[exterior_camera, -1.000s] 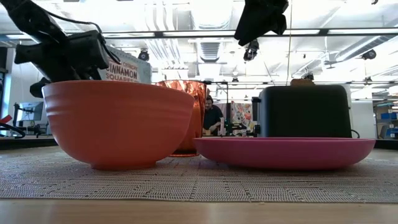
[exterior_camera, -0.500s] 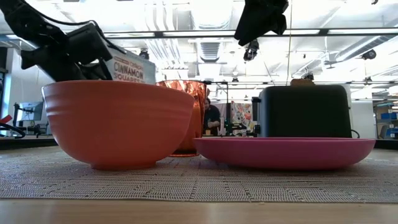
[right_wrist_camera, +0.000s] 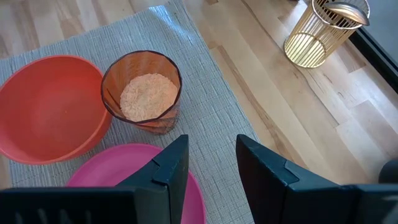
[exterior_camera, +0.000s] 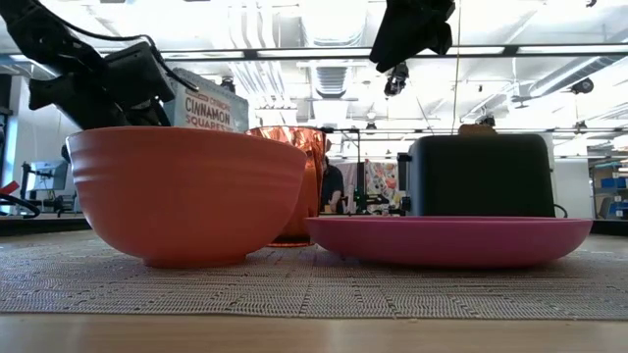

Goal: Arrange a breakfast setting
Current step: Pour the cereal from the blue cereal box into the orange bowl

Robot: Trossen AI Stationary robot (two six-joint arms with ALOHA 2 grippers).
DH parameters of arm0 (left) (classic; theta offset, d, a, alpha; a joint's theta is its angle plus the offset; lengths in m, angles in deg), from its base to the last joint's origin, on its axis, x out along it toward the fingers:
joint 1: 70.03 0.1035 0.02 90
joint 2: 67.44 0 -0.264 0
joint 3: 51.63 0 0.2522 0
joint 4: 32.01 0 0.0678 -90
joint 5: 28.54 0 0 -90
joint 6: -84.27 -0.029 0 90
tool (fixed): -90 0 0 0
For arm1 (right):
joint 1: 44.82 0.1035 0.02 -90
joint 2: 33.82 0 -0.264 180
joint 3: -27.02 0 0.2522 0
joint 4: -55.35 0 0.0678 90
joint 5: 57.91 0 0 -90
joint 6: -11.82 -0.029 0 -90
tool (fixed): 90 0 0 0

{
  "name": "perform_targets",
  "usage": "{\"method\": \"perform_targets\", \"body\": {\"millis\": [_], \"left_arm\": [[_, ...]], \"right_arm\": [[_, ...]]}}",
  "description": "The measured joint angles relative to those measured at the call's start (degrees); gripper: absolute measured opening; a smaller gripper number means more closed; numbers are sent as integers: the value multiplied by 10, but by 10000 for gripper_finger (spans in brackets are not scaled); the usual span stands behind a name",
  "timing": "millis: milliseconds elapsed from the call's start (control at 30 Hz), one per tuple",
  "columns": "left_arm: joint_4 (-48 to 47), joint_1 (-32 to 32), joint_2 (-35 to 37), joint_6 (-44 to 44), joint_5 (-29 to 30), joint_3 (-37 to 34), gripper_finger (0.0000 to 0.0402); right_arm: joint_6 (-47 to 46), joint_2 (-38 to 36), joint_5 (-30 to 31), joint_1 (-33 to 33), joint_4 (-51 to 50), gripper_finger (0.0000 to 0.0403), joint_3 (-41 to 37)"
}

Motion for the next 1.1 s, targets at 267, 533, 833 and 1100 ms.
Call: {"method": "perform_targets", "body": {"millis": [267, 533, 833, 1100], "left_arm": [[127, 19, 0, -91, 17, -35, 301], [287, 77, 0, -184, -14, -75, 301], [371, 128, 0, -270, -144, -75, 301], [378, 139, -11, -300, -159, -75, 290]], "right_arm": [[0, 0, 0, 0, 0, 123, 0], [0, 0, 0, 0, 0, 123, 0], [0, 0, 0, 0, 0, 123, 0], [0, 0, 0, 0, 0, 123, 0]]}}
